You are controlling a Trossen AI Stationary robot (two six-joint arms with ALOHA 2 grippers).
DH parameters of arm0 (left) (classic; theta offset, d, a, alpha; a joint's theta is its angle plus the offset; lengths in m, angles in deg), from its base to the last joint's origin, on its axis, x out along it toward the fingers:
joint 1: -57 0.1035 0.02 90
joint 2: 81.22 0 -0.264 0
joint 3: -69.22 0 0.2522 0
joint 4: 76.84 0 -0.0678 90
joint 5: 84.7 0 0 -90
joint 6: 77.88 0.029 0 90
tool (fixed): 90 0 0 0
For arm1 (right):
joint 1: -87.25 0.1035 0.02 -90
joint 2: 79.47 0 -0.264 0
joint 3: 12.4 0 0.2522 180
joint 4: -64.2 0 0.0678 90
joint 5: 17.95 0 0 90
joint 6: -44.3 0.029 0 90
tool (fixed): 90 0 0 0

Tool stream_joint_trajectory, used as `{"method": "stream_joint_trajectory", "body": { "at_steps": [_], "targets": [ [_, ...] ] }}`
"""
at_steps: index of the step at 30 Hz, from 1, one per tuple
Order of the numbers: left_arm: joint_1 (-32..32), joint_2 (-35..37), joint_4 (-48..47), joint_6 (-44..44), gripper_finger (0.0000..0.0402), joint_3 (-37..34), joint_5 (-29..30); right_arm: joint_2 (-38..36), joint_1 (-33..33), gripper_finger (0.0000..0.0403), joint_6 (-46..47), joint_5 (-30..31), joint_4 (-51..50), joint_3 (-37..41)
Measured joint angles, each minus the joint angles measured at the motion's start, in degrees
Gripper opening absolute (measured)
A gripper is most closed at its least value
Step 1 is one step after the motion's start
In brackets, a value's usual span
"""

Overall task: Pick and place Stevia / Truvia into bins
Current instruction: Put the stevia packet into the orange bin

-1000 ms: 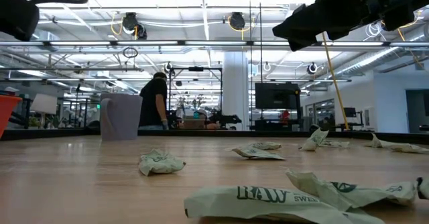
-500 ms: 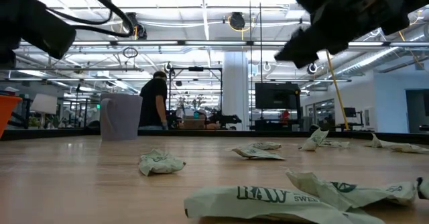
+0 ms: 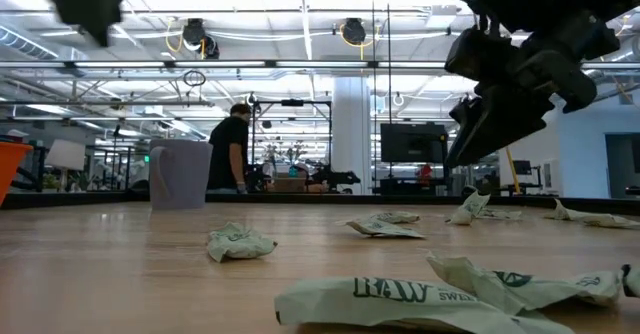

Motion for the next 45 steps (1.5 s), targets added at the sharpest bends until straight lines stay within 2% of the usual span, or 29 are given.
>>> {"method": "stream_joint_trajectory", "body": {
  "at_steps": [6,8,10,19,26,34,40,45],
  "targets": [
    [0.15,0.16,1.16,3.71,0.0113,1.83,20.43,0.0,-0.51,0.013,5.62,-0.48,-0.74,0.0],
    [0.33,0.14,2.47,2.89,0.0113,1.83,25.26,0.0,-0.48,0.013,5.9,-0.5,-0.99,0.0],
    [0.84,0.14,3.84,2.02,0.0113,1.83,27.65,0.0,-0.23,0.013,5.88,-0.48,-0.92,0.0],
    [2.9,0.14,6.28,5.12,0.0113,1.83,28.13,0.24,1.57,0.013,8.06,-0.18,0.64,4.68],
    [4.63,0.14,6.28,5.23,0.0113,1.82,28.18,0.24,1.18,0.013,7.46,-0.55,14.85,9.7],
    [5.64,0.12,6.34,7.6,0.0113,1.81,28.16,1.17,0.95,0.013,10.88,-0.39,17.72,11.69],
    [6.46,0.12,6.37,8.53,0.0113,1.81,28.15,5.92,1.0,0.013,12.28,-0.41,24.56,11.72],
    [6.67,0.12,6.19,8.51,0.0113,1.81,28.14,10.63,1.0,0.013,13.63,-0.35,25.37,11.72]
  ]
}}
